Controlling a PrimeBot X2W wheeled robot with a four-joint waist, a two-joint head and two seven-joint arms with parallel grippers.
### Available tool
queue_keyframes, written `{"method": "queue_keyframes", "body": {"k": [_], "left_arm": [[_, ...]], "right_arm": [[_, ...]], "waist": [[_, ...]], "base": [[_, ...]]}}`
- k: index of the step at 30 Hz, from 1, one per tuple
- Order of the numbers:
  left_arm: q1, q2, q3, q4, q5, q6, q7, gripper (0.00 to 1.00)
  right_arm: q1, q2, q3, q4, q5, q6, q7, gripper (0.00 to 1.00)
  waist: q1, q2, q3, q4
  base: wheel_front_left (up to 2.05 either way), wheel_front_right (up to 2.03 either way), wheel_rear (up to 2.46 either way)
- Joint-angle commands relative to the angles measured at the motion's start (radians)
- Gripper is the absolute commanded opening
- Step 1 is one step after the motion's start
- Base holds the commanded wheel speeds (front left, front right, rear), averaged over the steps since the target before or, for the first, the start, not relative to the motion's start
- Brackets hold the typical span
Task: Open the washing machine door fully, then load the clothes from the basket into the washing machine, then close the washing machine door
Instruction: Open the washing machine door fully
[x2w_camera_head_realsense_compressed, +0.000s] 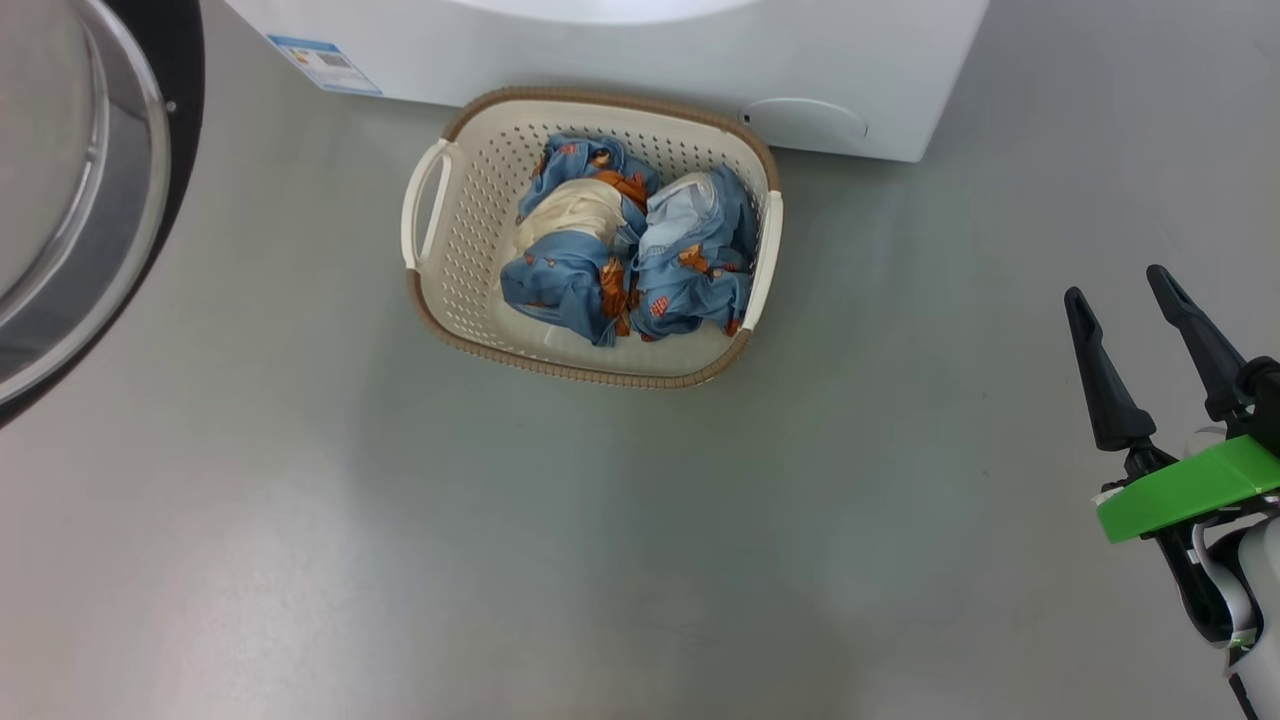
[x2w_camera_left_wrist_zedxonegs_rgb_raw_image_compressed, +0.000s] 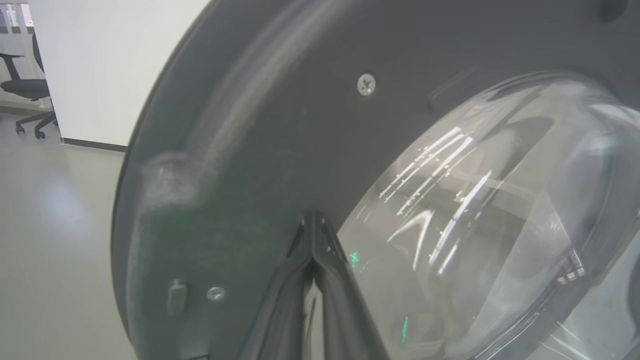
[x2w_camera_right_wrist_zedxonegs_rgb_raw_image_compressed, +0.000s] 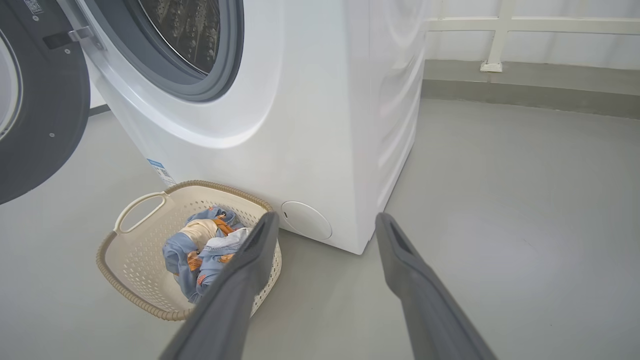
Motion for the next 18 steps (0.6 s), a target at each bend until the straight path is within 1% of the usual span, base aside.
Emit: {"method": "queue_keyframes", "body": {"k": [1,6,10,14,18], "left_arm": [[0.002,0.08,0.014,-0.017,0.014,0.006,-0.005,0.0],[-0.012,0.077,0.026,-0.012,0.032,0.003,-0.005,0.0],[-0.007,0.061,0.026,-0.019,0.049,0.001,-0.005,0.0],[0.018,0.038,0.019,-0.016,0.057,-0.003,-0.005,0.0],[0.061,0.012,-0.009,-0.023,0.068,-0.008,-0.005,0.0]], "right_arm": [[-0.001,-0.015,0.015,-0.025,-0.003,0.006,-0.009,1.0],[0.0,-0.016,0.015,-0.024,-0.002,0.006,-0.009,1.0],[0.004,-0.014,0.016,-0.019,-0.001,0.006,-0.009,1.0],[0.02,-0.002,0.017,-0.01,0.0,0.006,-0.009,1.0],[0.043,0.014,0.021,-0.002,0.005,0.006,-0.009,1.0]], "waist": [[0.0,-0.0001,0.006,-0.001],[0.0,-0.0001,0.007,-0.001],[0.0,-0.0001,-0.007,0.0],[0.0,-0.0001,-0.044,0.003],[0.0,-0.0001,-0.095,0.005]], "base": [[0.0,0.0,0.0],[0.0,0.0,0.0],[0.0,0.0,0.0],[0.0,0.0,0.0],[0.0,0.0,0.0]]}}
